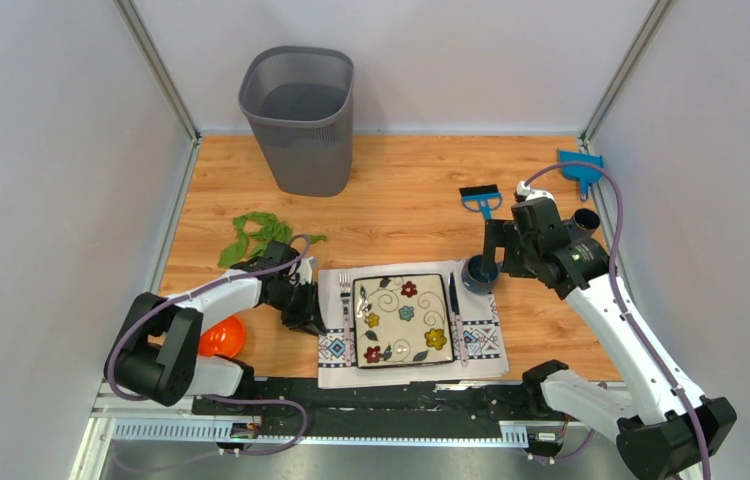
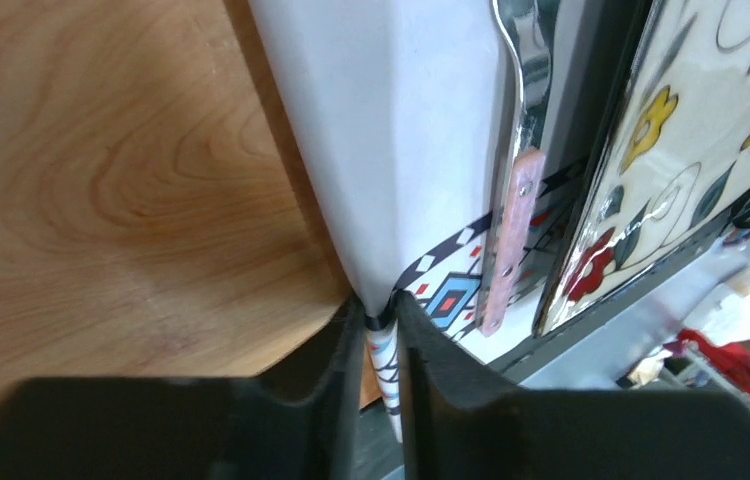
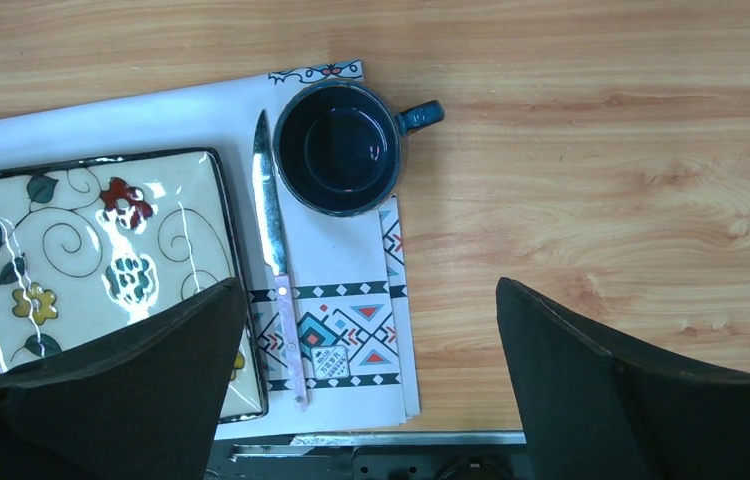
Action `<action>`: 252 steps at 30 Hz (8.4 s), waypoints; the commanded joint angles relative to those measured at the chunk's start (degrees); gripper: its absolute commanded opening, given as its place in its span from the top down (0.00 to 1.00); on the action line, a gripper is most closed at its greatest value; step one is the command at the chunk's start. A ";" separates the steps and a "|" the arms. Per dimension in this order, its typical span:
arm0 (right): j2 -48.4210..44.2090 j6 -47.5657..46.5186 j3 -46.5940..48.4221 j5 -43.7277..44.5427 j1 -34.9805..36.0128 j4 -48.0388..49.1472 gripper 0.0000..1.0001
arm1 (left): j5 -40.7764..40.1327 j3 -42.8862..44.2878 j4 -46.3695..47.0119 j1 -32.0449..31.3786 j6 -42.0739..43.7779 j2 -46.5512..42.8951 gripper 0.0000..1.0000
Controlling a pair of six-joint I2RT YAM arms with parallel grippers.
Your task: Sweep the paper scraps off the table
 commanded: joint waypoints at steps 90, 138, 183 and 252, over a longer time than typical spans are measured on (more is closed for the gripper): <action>88.58 -48.90 79.55 -0.42 -34.76 20.55 0.05 | -6.34 39.85 -15.15 -6.41 26.56 19.05 0.27; 58.37 -43.21 60.50 1.34 -11.33 24.07 1.00 | -4.58 37.85 -10.93 7.83 27.52 8.24 0.27; 54.41 -7.76 36.48 -4.82 30.46 27.41 0.00 | -2.65 25.35 -7.50 20.23 32.00 -2.31 0.22; 33.06 -5.69 24.10 -20.20 -5.42 45.29 1.00 | 15.09 32.73 -8.56 19.70 29.81 -0.64 0.25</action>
